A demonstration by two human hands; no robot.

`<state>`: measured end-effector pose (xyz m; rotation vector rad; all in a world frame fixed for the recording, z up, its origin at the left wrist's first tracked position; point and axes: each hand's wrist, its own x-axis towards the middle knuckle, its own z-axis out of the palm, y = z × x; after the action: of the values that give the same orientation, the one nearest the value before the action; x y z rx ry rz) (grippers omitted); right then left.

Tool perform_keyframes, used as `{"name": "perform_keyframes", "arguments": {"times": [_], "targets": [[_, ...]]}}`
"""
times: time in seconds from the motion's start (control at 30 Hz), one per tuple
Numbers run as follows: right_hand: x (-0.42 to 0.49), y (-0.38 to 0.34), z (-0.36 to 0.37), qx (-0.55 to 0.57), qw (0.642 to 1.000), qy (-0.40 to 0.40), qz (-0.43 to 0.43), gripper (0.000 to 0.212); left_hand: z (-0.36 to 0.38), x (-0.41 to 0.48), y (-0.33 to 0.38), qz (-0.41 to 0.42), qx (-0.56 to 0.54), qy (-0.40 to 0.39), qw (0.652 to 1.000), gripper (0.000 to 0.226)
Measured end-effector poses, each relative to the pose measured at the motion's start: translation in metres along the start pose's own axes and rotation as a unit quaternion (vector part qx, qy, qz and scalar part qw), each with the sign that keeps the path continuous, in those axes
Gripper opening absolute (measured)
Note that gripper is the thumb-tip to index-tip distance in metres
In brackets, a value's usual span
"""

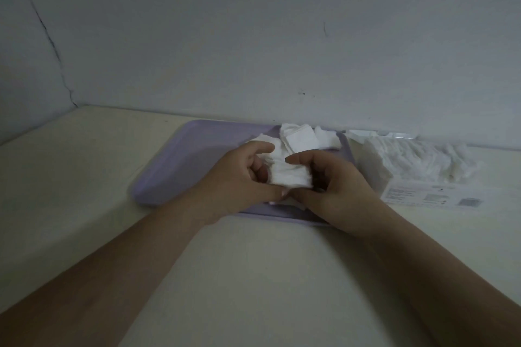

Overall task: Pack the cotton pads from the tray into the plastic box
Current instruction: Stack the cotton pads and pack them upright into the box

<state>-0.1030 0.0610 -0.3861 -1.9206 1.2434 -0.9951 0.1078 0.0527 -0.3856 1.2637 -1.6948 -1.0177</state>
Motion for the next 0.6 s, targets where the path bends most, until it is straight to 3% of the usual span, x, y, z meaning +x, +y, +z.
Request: {"name": "perform_keyframes", "arguments": {"times": [0.1,0.23,0.4,0.47,0.53,0.6], "targets": [[0.0,0.0,-0.002,0.002,1.0,-0.014,-0.01,0.043,0.003,0.002,-0.003,0.028,0.016,-0.028,0.999,0.053],[0.001,-0.008,-0.001,-0.003,1.0,-0.014,0.014,0.048,0.004,0.005,-0.01,0.017,-0.027,-0.021,0.999,0.051],[0.004,-0.009,0.013,0.086,0.992,-0.048,0.074,0.072,0.002,0.007,-0.012,0.01,-0.017,-0.026,0.999,0.041],[0.005,-0.011,0.014,0.171,0.978,-0.071,0.093,0.079,0.002,0.006,-0.011,0.013,-0.019,-0.027,0.999,0.039],[0.007,-0.014,0.014,0.259,0.957,-0.059,0.115,0.062,0.004,0.007,-0.011,0.016,-0.021,-0.033,0.999,0.04],[0.011,-0.013,0.017,0.261,0.956,-0.004,0.133,0.047,0.007,0.007,-0.01,0.017,-0.02,-0.042,0.999,0.04]]}}
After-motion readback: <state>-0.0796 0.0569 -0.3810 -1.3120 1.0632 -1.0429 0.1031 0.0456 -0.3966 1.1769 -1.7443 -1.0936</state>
